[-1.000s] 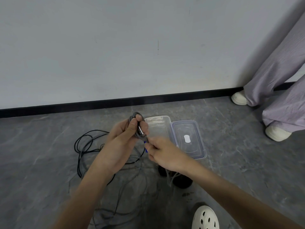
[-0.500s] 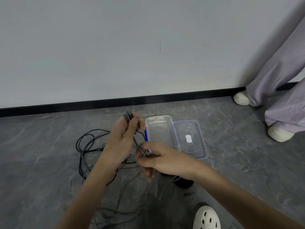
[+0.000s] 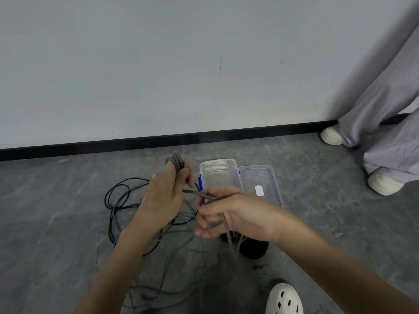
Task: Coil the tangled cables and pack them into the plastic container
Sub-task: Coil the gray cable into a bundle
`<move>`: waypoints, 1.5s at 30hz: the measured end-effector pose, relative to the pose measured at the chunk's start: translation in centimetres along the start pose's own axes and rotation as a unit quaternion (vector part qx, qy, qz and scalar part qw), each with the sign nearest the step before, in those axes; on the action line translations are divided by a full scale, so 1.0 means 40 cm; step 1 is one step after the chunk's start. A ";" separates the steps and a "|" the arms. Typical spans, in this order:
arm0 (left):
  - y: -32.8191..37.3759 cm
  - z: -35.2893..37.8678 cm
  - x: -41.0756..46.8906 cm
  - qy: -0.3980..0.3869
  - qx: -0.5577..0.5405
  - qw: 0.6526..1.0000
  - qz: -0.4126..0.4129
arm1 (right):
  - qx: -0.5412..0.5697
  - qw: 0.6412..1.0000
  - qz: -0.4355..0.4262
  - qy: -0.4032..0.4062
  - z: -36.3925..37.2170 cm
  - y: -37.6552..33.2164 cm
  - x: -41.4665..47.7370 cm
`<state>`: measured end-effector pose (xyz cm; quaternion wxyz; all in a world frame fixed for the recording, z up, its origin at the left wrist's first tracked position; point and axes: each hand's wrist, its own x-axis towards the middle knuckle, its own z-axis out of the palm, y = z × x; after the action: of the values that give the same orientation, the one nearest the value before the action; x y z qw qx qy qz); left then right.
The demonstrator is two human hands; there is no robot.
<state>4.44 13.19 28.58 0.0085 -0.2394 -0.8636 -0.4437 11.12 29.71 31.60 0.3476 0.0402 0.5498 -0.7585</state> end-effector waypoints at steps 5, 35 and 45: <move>-0.018 -0.005 0.001 -0.066 0.039 0.995 -0.064 | -0.012 1.000 0.003 0.023 -0.001 -0.010 -0.006; 0.064 0.039 -0.040 -0.347 -0.297 0.882 -0.112 | -0.256 0.883 -0.304 0.249 -0.134 -0.004 0.033; 0.071 0.034 -0.027 -0.272 -0.512 0.812 -0.072 | -0.239 0.901 -0.288 0.222 -0.109 0.013 0.063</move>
<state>6.86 15.19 29.68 -0.3823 -0.2573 -0.4933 -0.7377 8.09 32.18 28.36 -0.0173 -0.0367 0.7648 -0.6430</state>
